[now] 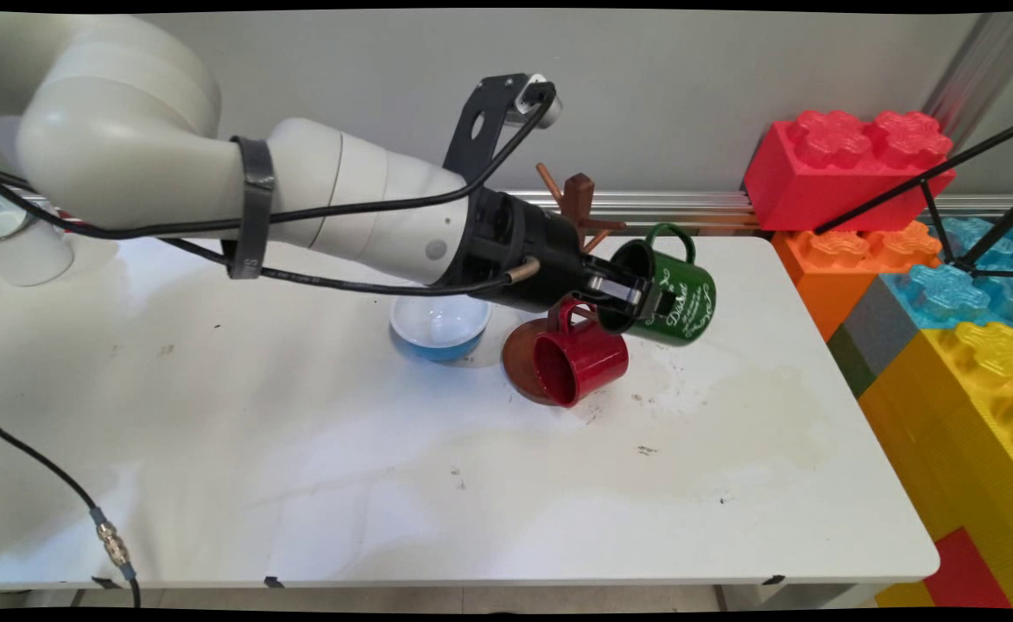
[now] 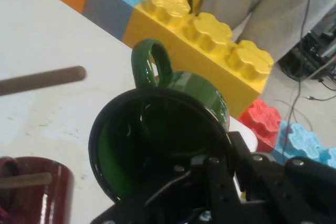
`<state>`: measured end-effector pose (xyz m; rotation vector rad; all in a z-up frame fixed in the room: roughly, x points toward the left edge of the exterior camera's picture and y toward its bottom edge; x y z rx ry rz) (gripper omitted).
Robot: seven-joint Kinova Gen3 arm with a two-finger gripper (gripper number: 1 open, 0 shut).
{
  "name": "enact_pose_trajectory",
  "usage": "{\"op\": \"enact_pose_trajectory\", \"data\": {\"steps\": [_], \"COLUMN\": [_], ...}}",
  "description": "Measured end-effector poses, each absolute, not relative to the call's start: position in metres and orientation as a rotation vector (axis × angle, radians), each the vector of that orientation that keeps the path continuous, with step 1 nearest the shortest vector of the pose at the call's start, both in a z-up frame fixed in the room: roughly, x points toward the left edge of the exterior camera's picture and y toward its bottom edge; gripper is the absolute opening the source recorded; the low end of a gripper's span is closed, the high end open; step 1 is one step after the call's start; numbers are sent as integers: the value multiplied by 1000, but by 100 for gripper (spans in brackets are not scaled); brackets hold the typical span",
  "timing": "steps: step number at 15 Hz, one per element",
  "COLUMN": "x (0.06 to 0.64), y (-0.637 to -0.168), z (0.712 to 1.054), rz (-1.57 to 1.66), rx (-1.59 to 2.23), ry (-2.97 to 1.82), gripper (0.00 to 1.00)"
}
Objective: Place the picked object on the table
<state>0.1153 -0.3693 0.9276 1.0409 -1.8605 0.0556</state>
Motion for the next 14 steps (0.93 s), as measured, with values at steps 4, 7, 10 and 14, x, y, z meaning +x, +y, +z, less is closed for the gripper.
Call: {"op": "enact_pose_trajectory", "data": {"steps": [4, 7, 10, 14], "x": [113, 113, 114, 117], "y": [-358, -354, -353, -355], "z": [933, 936, 940, 947], "rz": [24, 26, 46, 80], "rx": [1023, 1005, 966, 899], "ry": [-1879, -1910, -1971, -2089], "gripper": [0, 0, 0, 0]}}
